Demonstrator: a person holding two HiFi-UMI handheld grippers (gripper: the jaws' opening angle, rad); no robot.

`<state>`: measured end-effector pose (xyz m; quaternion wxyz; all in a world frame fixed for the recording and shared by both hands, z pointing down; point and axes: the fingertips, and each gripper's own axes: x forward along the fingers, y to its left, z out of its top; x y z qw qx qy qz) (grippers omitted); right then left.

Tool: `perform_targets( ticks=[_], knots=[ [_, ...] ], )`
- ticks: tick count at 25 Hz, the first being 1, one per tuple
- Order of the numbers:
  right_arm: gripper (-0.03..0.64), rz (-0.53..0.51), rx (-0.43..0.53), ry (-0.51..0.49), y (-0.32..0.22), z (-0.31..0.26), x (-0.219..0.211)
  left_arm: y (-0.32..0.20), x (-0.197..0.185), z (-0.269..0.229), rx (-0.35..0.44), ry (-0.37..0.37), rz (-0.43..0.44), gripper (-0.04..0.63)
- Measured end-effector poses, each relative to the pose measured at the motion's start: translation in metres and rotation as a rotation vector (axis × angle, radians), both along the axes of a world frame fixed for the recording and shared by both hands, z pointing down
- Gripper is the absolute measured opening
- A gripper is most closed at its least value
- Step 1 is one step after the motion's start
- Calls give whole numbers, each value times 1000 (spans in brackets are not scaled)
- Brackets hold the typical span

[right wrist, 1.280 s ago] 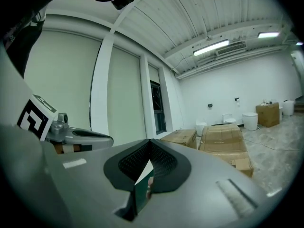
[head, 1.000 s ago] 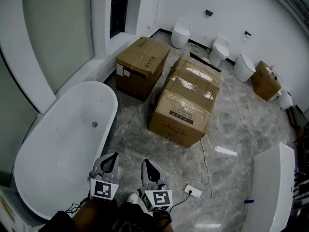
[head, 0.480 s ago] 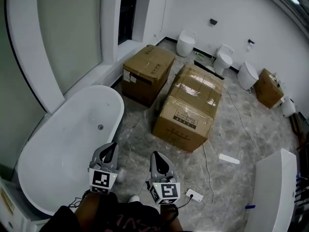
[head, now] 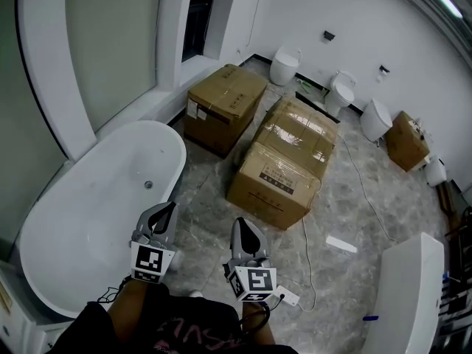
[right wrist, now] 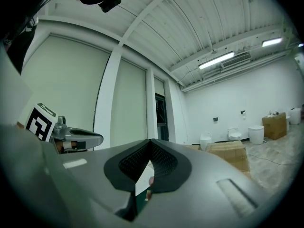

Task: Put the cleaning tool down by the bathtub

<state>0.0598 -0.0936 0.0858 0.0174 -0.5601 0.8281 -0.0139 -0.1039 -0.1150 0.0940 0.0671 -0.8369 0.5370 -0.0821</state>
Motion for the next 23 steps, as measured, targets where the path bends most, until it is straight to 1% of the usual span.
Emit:
perform_targets(
  ticks=[6, 10, 17, 23],
  knots=[
    [15, 14, 6, -7, -7, -1, 6, -7, 5, -3, 11, 4, 7, 0],
    [15, 10, 9, 11, -11, 0, 6, -11, 5, -4, 24, -2, 6, 0],
    [15, 20, 3, 3, -16, 4, 10, -20, 5, 0, 14, 4, 12, 0],
    [15, 16, 8, 10, -27, 2, 10, -30, 13, 2, 6, 12, 45, 0]
  ],
)
